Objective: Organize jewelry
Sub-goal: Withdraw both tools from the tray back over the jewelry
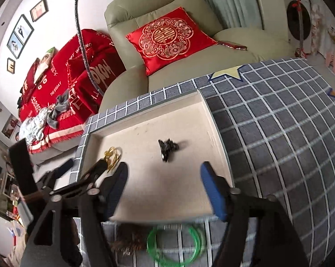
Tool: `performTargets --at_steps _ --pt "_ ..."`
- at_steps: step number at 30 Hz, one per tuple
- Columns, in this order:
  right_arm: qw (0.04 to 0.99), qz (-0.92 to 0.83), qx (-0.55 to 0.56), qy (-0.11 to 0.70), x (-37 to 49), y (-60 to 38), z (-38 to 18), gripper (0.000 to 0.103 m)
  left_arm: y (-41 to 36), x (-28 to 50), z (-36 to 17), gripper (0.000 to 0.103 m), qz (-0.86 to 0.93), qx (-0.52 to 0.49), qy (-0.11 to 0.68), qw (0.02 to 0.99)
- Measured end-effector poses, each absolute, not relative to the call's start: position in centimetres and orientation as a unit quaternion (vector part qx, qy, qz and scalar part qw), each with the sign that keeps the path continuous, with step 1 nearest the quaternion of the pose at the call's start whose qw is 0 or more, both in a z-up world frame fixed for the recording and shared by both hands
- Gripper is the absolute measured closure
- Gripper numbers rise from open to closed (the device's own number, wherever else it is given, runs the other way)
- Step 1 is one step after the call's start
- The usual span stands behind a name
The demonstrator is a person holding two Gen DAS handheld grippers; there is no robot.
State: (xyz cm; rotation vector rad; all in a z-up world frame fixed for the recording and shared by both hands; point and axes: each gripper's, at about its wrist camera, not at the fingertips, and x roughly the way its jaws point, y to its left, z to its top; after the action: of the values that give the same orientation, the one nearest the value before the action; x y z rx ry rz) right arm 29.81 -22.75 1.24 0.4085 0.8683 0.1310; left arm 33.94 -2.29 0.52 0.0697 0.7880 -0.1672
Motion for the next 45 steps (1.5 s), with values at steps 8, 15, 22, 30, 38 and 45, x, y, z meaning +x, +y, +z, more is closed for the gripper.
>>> performTargets --at_steps 8,15,22,30,38,45 --pt "0.915 0.067 0.172 0.359 21.3 -21.4 4.2 0.000 1.7 24.2 1.6 0.000 -0.105 0.017 0.388 0.916" --pt "0.889 0.054 0.177 0.419 14.8 -20.2 2.7 0.000 4.6 16.9 -0.1 0.000 -0.080 0.006 0.394 0.916" --pt "0.877 0.016 0.165 0.451 7.9 -19.3 -0.3 0.000 4.9 11.5 -1.8 0.000 -0.079 0.028 0.409 0.909" --pt "0.870 -0.020 0.160 0.466 5.1 -20.1 -2.4 0.000 5.2 10.9 -3.1 0.000 -0.058 0.018 0.436 0.898" --pt "0.859 -0.042 0.169 0.481 6.4 -20.3 -4.2 0.000 5.7 13.1 -3.8 0.000 -0.050 -0.030 0.468 0.882" --pt "0.861 -0.053 0.147 0.483 7.8 -19.9 -4.7 0.000 4.4 15.5 -4.2 0.000 -0.041 -0.033 0.479 0.876"
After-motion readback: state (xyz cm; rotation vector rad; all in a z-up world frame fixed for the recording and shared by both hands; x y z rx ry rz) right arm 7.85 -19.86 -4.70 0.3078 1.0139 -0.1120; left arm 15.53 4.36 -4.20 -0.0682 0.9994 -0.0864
